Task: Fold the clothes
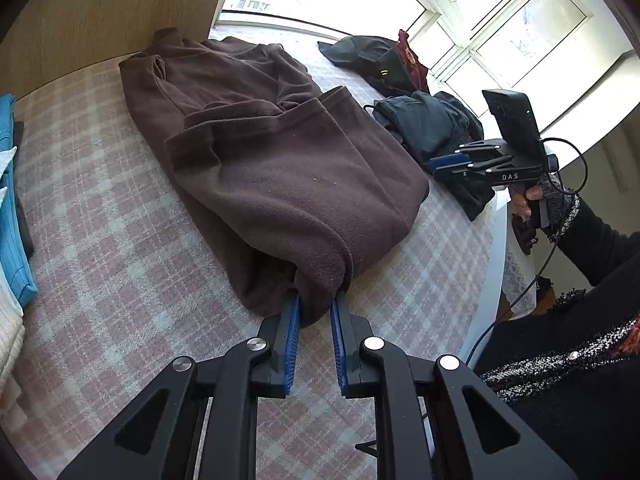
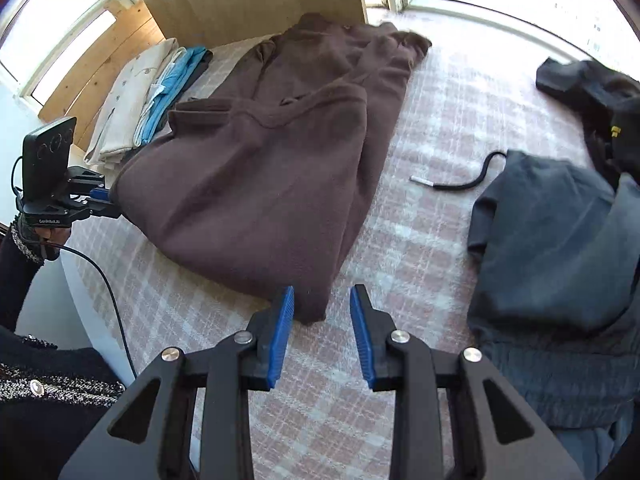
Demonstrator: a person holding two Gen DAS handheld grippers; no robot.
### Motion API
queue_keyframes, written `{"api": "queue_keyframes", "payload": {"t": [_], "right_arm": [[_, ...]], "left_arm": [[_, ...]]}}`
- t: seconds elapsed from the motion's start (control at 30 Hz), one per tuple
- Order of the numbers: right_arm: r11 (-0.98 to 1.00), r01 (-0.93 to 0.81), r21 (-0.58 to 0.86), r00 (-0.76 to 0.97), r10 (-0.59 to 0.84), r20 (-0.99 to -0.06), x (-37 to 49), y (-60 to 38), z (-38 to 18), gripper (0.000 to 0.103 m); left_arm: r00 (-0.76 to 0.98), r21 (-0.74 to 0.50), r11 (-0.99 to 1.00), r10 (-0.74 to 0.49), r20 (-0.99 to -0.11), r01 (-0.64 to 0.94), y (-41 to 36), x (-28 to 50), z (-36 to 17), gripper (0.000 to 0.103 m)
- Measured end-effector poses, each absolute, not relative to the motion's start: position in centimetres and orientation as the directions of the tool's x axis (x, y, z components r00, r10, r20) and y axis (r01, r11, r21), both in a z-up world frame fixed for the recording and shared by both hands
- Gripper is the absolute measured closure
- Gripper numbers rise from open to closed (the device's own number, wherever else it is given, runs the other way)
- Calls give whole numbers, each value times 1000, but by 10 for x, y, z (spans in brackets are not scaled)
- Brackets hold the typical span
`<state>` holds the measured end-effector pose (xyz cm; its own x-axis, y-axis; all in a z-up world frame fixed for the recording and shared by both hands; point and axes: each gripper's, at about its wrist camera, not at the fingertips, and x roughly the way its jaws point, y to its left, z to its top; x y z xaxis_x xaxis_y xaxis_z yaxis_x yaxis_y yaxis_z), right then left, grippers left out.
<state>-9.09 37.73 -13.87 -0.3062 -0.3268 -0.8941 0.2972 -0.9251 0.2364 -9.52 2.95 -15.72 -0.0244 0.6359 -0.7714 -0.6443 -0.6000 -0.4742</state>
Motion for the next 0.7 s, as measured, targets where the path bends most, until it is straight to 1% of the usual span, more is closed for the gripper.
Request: {"api": "queue_keyframes", "payload": {"t": [0.07,0.1,0.27,0.37,0.47,0.5,0.53,0.6,0.63,0.67,0.7], "right_arm": [[-914,350,207,-319,-324,-891,-92,369,-136,51],[-912,370,178,-323,-306,-896,-92,361,-138,50],[-879,469,91,-358,-283,-890,-86,317,-137,50],[-848,529,24,-381,-262,-887,-81,291,-137,50],[-771,619,-153,-419,-159,-894,-74,263,-143,50],[-756,624,-197,-426,-118,-897,-74,263,-149,50],[-763,612,-210,-413,-81,-907,-76,270,-157,50],[-828,543,-140,-327,-55,-943,-87,298,-173,51],[-869,492,-53,-286,-104,-953,-89,316,-174,52],[-900,434,34,-248,-156,-956,-92,333,-176,55],[-921,369,120,-214,-210,-954,-94,351,-178,68]], "left_arm": [[-24,-470,-597,635,-772,-650,32,-97,-159,91],[-29,-467,-597,635,-772,-652,32,-98,-159,91],[-42,-418,-595,606,-794,-686,35,-96,-154,95],[-34,-410,-593,596,-803,-693,38,-98,-152,96],[-28,-396,-589,581,-814,-705,41,-98,-149,96],[-27,-393,-588,578,-816,-707,41,-98,-148,96],[-26,-390,-587,575,-818,-709,41,-97,-147,96],[-21,-393,-587,573,-819,-707,38,-97,-148,96],[-16,-398,-589,573,-819,-703,36,-97,-149,96],[-9,-407,-593,573,-819,-695,33,-97,-152,96],[1,-420,-595,576,-817,-685,32,-98,-156,96]]}}
